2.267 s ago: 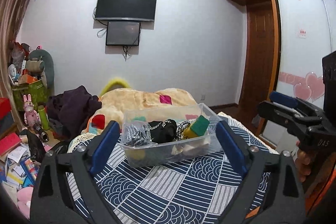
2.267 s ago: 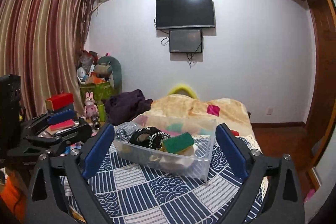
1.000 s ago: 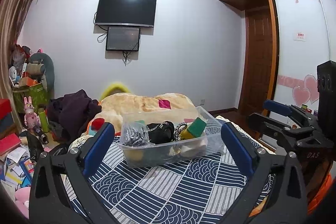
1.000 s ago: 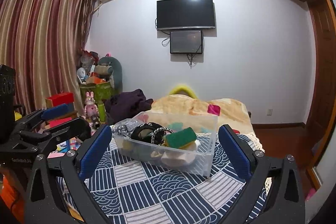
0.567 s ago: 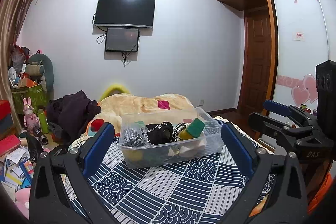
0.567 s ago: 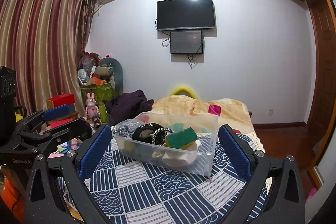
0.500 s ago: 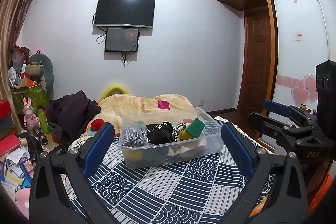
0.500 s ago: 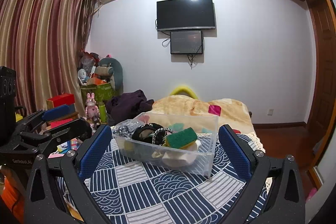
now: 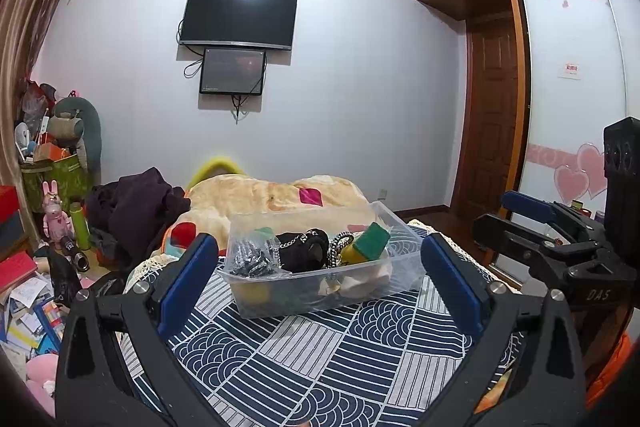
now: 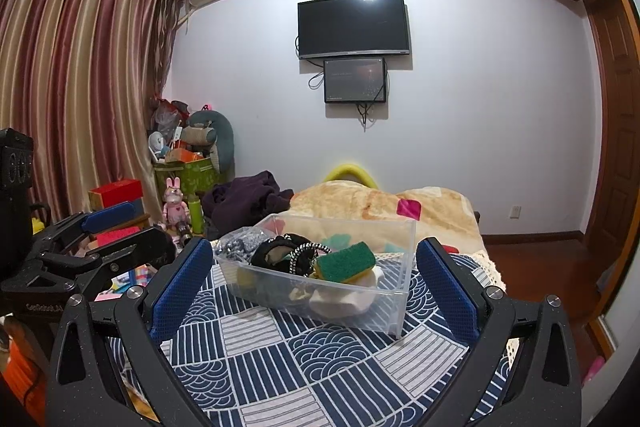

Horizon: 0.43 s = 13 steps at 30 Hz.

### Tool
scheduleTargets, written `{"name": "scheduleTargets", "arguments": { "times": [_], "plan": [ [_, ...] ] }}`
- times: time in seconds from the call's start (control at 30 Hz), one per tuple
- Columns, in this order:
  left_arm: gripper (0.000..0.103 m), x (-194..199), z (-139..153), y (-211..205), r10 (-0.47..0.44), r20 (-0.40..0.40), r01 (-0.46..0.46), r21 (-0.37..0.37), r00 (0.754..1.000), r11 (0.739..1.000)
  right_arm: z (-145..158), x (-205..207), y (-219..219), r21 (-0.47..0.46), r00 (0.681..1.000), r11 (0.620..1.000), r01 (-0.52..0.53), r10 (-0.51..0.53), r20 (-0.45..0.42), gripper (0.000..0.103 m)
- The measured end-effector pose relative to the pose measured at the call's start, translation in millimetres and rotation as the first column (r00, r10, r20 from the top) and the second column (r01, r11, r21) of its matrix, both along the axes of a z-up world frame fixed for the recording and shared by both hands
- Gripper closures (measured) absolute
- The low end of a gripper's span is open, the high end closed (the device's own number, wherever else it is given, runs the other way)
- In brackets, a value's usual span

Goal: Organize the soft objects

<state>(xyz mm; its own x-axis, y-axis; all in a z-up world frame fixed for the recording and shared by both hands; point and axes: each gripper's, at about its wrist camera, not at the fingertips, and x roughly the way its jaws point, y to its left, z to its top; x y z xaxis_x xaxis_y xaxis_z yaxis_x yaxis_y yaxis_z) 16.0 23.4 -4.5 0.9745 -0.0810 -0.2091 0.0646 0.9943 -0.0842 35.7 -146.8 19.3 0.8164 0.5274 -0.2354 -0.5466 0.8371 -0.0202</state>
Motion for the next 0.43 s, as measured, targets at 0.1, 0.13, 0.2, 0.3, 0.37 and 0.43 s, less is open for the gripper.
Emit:
{"name": "scheduleTargets", "arguments": {
  "times": [0.1,0.13,0.2,0.3,0.37,0.43],
  "plan": [
    [0.0,-0.9,-0.1,0.1,-0.003,0.0,0.003,-0.001,1.0,1.0,-0.5,0.2,0.0,0.001,1.0,1.0,0.001,-0.001,-0.001,0.001],
    [0.0,-1.0,-0.1,0.0,-0.004,0.002,0.004,-0.001,1.0,1.0,-1.4,0.6,0.1,0.001,1.0,1.0,0.001,-0.001,-0.002,0.001],
    [0.0,-1.3,-0.4,-0.9,-0.004,0.003,0.004,0.0,1.0,1.0,-1.7,0.6,0.3,0.001,1.0,1.0,0.001,-0.001,-0.002,0.001],
    [0.0,-1.3,-1.3,-2.0,-0.008,0.002,0.008,0.002,1.0,1.0,-1.8,0.6,0.3,0.002,1.0,1.0,0.002,-0.002,-0.003,0.001],
    [0.0,-1.1,-1.7,-2.2,-0.007,-0.001,0.007,0.001,1.0,1.0,-2.3,1.1,0.3,0.002,1.0,1.0,0.002,-0.002,-0.005,0.0],
    [0.0,-0.4,-2.2,-2.4,-0.005,-0.005,0.005,0.0,1.0,1.0,-3.3,1.5,0.9,0.002,1.0,1.0,0.004,-0.004,-0.006,0.0]
  ]
}}
